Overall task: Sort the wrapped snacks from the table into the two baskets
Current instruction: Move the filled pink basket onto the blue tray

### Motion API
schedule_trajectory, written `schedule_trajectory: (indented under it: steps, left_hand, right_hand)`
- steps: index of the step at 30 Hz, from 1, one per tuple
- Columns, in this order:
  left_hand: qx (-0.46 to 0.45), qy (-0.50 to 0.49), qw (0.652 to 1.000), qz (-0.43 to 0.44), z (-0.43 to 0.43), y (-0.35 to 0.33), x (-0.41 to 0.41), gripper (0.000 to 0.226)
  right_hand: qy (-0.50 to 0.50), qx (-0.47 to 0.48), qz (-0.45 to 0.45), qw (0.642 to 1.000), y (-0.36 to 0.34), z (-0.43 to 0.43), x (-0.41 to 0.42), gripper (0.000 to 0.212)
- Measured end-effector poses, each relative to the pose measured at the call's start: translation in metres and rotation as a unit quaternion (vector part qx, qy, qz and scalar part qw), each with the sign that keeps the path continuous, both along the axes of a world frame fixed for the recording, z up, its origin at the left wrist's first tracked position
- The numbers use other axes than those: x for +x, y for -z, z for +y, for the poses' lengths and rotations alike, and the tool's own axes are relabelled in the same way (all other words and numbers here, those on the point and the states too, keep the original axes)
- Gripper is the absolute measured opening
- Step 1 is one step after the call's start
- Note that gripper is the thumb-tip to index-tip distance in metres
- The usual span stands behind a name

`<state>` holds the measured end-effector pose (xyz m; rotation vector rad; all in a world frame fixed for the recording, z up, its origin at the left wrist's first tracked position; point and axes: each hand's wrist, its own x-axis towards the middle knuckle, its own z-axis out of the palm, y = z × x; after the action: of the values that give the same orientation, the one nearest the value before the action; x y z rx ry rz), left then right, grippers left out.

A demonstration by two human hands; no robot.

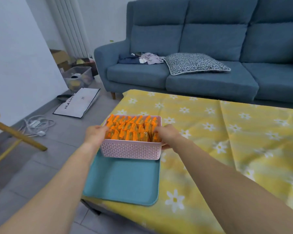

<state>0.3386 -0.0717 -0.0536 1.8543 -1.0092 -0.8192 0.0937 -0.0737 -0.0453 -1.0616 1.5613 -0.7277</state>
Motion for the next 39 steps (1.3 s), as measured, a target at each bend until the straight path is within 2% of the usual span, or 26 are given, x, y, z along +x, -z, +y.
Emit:
schedule_trajectory:
  steps: [2, 4, 6, 7, 10, 14, 20, 26, 33, 39]
  left_hand:
    - [0.006, 0.009, 1.0, -0.018, -0.011, 0.004, 0.001, 0.021]
    - [0.021, 0.024, 0.999, -0.042, -0.016, 0.005, -0.002, 0.009]
    - [0.03, 0.024, 0.992, -0.119, -0.02, 0.004, -0.011, 0.042]
    - [0.014, 0.027, 0.986, -0.165, -0.021, 0.001, -0.02, 0.049]
    - [-0.069, 0.082, 0.972, -0.21, -0.015, -0.006, -0.062, 0.047]
    - [-0.089, 0.162, 0.962, -0.2, -0.002, -0.009, -0.134, 0.039]
    - [-0.041, 0.298, 0.943, -0.142, 0.025, -0.008, -0.262, 0.026]
    - [-0.017, 0.413, 0.905, -0.101, 0.064, -0.012, -0.406, 0.013]
    - [0.022, 0.476, 0.877, -0.068, 0.088, -0.003, -0.541, 0.019]
    - [0.054, 0.479, 0.875, -0.042, 0.08, 0.02, -0.641, 0.028]
  right_hand:
    - [0.004, -0.006, -0.021, 1.0, 0.01, -0.01, 0.002, 0.008]
    - [-0.004, -0.016, -0.038, 0.999, 0.019, -0.017, -0.002, 0.019]
    - [-0.017, -0.029, -0.033, 0.999, 0.025, -0.017, -0.009, 0.033]
    - [-0.027, -0.038, -0.012, 0.999, 0.024, -0.014, -0.015, 0.037]
    - [-0.037, -0.068, 0.089, 0.993, 0.014, 0.002, -0.045, 0.039]
    - [-0.065, -0.066, 0.171, 0.981, 0.01, 0.021, -0.107, 0.019]
    - [-0.012, -0.075, 0.266, 0.961, -0.01, 0.075, -0.233, 0.025]
    - [0.115, -0.068, 0.316, 0.939, -0.022, 0.149, -0.369, 0.023]
    - [0.281, -0.071, 0.329, 0.899, -0.015, 0.206, -0.499, 0.024]
    - [0.356, -0.017, 0.342, 0.869, 0.0, 0.204, -0.593, 0.059]
